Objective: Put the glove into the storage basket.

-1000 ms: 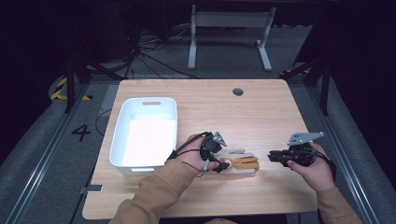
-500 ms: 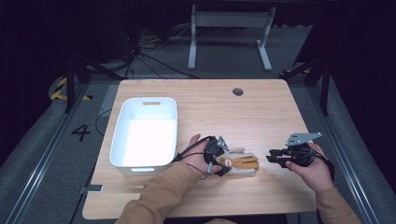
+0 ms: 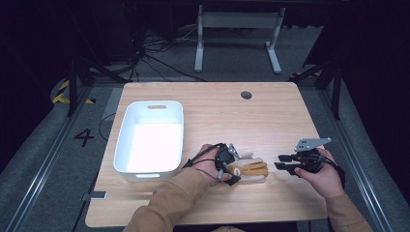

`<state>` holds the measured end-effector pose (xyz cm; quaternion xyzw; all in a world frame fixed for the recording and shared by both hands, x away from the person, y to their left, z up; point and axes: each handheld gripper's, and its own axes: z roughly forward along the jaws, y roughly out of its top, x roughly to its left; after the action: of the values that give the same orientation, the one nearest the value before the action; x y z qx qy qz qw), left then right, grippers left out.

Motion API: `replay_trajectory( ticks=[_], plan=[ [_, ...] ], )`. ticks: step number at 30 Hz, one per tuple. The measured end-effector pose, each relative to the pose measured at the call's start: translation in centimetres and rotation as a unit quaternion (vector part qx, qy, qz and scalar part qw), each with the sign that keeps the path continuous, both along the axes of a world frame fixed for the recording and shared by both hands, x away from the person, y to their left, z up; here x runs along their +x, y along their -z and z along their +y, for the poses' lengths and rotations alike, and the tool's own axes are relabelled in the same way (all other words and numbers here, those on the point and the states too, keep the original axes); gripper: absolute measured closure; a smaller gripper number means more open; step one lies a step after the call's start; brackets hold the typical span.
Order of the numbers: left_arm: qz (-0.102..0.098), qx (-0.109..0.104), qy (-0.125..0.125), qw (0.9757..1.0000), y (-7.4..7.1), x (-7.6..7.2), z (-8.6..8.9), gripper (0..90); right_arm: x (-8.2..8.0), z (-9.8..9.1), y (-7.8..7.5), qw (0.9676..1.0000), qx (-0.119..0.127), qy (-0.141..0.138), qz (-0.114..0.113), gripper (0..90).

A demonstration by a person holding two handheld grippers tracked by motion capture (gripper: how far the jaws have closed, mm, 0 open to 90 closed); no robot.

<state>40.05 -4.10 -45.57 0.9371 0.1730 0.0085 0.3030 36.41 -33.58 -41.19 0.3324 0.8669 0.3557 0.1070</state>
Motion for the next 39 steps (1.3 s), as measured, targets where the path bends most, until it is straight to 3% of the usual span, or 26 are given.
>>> replay_trajectory(
  ticks=[3, 4, 5, 6, 14, 16, 21, 25, 36, 39],
  plan=[
    [-0.007, 0.003, 0.007, 0.9999, 0.1, -0.2, 0.0, 11.8, 0.0, 0.0, -0.1, 1.0, 0.002, 0.001, -0.002, 62.1],
    [-0.024, 0.008, 0.023, 0.9994, 0.3, -0.4, -0.1, 9.9, 0.0, 0.0, -0.1, 1.0, 0.003, 0.001, -0.002, 62.0],
    [-0.024, 0.008, 0.023, 0.9994, 0.3, -0.4, -0.1, 7.0, 0.0, 0.0, -0.1, 1.0, 0.003, 0.001, -0.002, 62.0],
    [-0.036, 0.01, 0.034, 0.9987, 0.7, -0.6, -0.3, 2.4, 0.0, 0.1, 0.0, 1.0, 0.004, 0.0, 0.001, 61.6],
    [-0.038, 0.002, 0.026, 0.9989, 0.7, -0.5, -0.3, 2.7, 0.0, 0.0, 0.0, 1.0, 0.007, 0.0, 0.003, 62.2],
    [-0.039, -0.004, 0.024, 0.9989, 0.4, -0.5, -0.1, 15.6, 0.0, 0.0, 0.1, 1.0, 0.008, 0.0, 0.003, 62.7],
    [-0.047, -0.011, 0.027, 0.9985, 0.5, -0.7, -0.1, 21.1, 0.0, -0.1, -0.1, 0.9997, 0.022, 0.0, -0.004, 62.4],
    [-0.043, -0.008, 0.016, 0.9989, 0.1, -0.7, -0.2, 37.4, -0.1, -0.3, -0.4, 0.9992, 0.036, 0.005, -0.015, 62.3],
    [-0.047, -0.017, 0.013, 0.9987, 0.0, -1.1, -0.4, 55.3, -0.1, -0.4, -0.3, 0.999, 0.041, 0.007, -0.014, 62.0],
    [-0.043, -0.005, 0.009, 0.999, -0.2, -1.3, -0.5, 60.6, -0.1, -0.4, -0.3, 0.999, 0.042, 0.007, -0.013, 62.1]
  ],
)
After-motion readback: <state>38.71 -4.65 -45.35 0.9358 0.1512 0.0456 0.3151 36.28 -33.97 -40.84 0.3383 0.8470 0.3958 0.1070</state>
